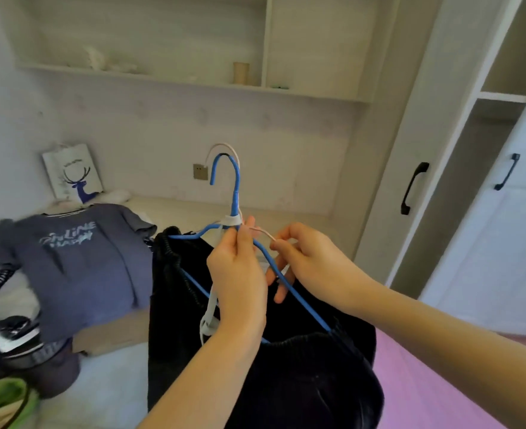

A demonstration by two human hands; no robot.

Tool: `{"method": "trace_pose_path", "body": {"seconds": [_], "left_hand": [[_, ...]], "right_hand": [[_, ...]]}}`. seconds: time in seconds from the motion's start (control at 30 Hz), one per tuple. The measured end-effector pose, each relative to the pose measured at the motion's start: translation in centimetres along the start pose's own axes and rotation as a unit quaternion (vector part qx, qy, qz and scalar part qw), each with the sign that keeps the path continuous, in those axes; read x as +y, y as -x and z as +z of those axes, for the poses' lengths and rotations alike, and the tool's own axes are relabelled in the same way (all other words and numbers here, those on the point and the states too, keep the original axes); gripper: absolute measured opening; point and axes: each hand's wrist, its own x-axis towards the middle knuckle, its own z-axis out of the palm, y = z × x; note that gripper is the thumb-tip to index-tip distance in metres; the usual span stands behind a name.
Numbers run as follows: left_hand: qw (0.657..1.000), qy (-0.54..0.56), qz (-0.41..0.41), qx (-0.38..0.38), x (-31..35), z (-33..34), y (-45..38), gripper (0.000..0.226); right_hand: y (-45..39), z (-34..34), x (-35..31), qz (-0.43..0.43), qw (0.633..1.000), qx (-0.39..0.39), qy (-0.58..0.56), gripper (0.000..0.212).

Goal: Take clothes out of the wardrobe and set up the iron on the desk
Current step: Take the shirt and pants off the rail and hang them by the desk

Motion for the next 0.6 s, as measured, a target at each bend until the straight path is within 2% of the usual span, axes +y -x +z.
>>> {"method": "trace_pose_path", "body": {"seconds": [0.27,0.43,0.6], "left_hand": [[0.991,-0.079,0.072,0.085,-1.7,-1.3,-6.8,0.029],[0.985,-0.108,0.082,0.108,-2.8,-1.6,-11.8,0.03],[0.978,-0.156,0.056,0.13,-3.5,-3.1,-15.5,0.027]], "right_hand": [[-8.4,2.4,0.8,-0.056,0.997,-0.049,-0.029,0.018],[-14.0,3.0,1.8,-0.108,0.989,-0.085,-0.063,0.016],[-19.7,5.3,3.2,-0.102,0.986,-0.103,-0.085,0.025]]}}
